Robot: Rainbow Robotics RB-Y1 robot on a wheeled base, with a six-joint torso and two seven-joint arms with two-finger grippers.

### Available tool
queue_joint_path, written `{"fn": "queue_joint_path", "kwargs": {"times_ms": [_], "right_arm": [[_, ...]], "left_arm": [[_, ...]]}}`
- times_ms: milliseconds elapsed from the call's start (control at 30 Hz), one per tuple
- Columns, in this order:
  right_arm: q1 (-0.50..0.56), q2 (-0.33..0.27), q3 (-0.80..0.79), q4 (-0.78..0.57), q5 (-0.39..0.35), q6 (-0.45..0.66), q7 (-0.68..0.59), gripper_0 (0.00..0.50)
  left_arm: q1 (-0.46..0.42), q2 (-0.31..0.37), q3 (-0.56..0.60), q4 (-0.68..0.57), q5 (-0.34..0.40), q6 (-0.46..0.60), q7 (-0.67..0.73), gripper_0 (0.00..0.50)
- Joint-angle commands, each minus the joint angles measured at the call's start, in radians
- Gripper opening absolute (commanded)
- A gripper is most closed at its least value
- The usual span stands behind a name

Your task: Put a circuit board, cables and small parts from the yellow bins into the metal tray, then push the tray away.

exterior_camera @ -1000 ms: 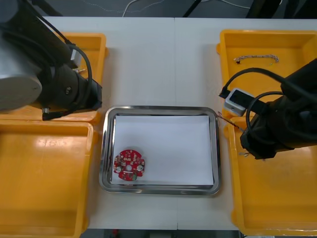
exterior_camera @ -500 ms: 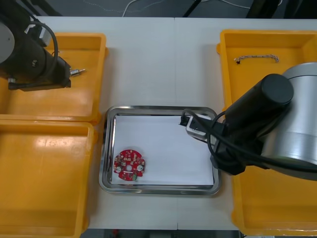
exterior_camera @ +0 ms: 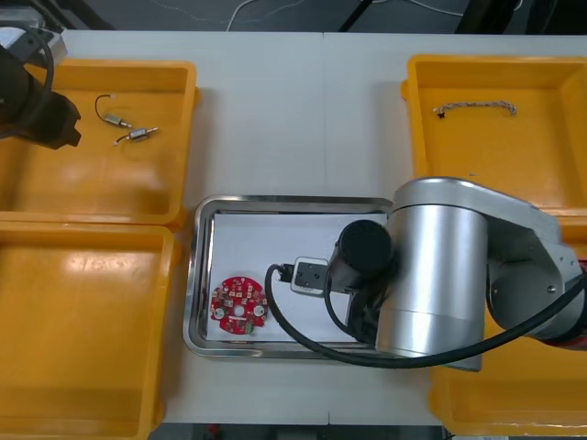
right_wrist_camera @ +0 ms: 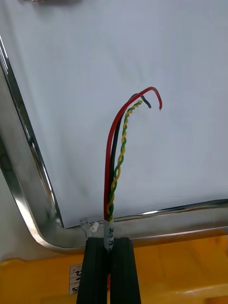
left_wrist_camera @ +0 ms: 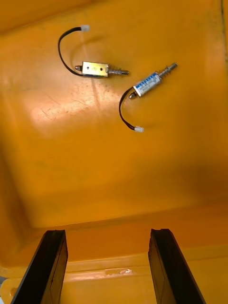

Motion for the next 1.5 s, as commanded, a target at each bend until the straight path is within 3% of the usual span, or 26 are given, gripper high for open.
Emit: {"fn": "queue_joint_path", "kwargs": {"times_ms": [33, 333, 633, 800, 933, 1167, 1300, 1500], "right_arm": [[-0.044, 0.041, 0.071, 0.031, 0.041, -0.023, 0.059, 0.0], [-0.043, 0.101, 0.076, 0.128, 0.052, -0.072, 0.211, 0.0], [-0.027, 0.141, 0.099, 0.255, 0.046, -0.231, 0.279, 0.015], [-0.009, 0.133, 0.11, 0.267, 0.057, -0.247, 0.285, 0.016], [0.0, 0.118, 0.122, 0.266, 0.057, -0.248, 0.286, 0.015], [0.039, 0.093, 0.123, 0.266, 0.057, -0.273, 0.294, 0.014], [0.056, 0.088, 0.125, 0.261, 0.06, -0.287, 0.294, 0.016], [0.06, 0.084, 0.125, 0.259, 0.058, -0.29, 0.292, 0.065]], "left_arm": [[-0.007, -0.035, 0.084, 0.049, -0.013, -0.012, -0.303, 0.5], [-0.075, -0.064, 0.091, 0.19, -0.02, -0.024, -0.597, 0.5], [-0.185, -0.17, 0.091, 0.382, -0.071, -0.058, -0.814, 0.5], [-0.242, -0.224, 0.091, 0.499, -0.092, -0.115, -0.915, 0.5], [-0.279, -0.247, 0.091, 0.565, -0.109, -0.145, -0.968, 0.5], [-0.337, -0.273, 0.091, 0.655, -0.211, -0.214, -1.064, 0.5], [-0.345, -0.285, 0.091, 0.687, -0.214, -0.253, -1.079, 0.5], [-0.343, -0.307, 0.094, 0.712, -0.226, -0.299, -1.088, 0.5]]}}
